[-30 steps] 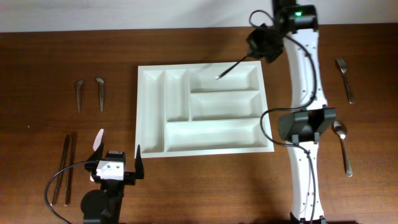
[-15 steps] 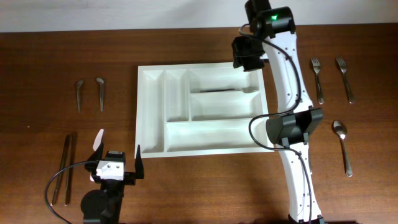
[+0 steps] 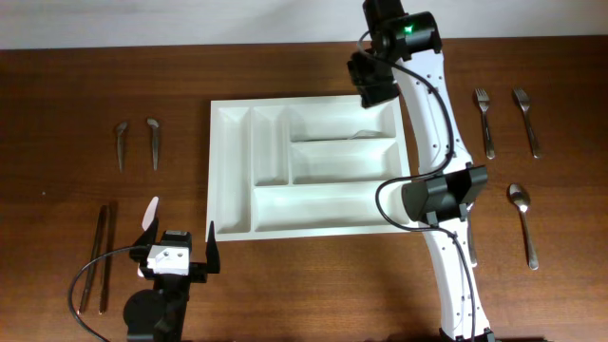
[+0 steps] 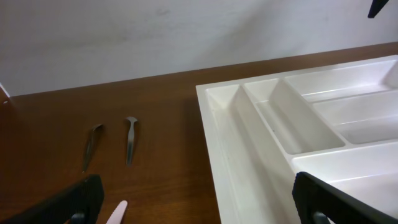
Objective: Pack container
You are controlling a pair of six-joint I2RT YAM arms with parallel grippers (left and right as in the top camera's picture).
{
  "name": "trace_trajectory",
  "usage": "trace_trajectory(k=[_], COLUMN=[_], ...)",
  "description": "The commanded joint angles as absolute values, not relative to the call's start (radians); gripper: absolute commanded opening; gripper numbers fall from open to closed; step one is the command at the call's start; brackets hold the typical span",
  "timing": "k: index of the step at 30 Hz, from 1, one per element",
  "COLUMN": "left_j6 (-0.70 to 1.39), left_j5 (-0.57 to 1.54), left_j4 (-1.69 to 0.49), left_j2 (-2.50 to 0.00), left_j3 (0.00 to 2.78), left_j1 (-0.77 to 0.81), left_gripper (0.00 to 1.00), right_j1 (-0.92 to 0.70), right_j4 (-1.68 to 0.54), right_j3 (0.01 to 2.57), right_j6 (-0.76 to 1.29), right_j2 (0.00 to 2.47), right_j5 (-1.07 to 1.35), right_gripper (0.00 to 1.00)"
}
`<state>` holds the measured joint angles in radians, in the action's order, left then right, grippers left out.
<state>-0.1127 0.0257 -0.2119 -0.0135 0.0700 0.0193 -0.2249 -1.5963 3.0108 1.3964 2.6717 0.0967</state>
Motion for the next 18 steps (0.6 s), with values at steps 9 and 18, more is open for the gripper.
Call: trace_trajectory(k=[9,18], left_j6=[-0.129,-0.129], left_j5=[0.030,0.030], left_j4=[-0.208,-0.208], left_j2=[-0.006,-0.006], left_j3=[0.063,0.063], left_j1=[0.015,0.015], left_gripper=[0.99,0.99], right_j1=[-0.003,0.195], right_j4=[-1.632,-1.606], right_j3=[3.029,3.027], right_j6=[0.217,-0.139], right_j2=[2.670,2.674], right_j5=[-0.065,0.001], right_gripper=[0.99,0.99])
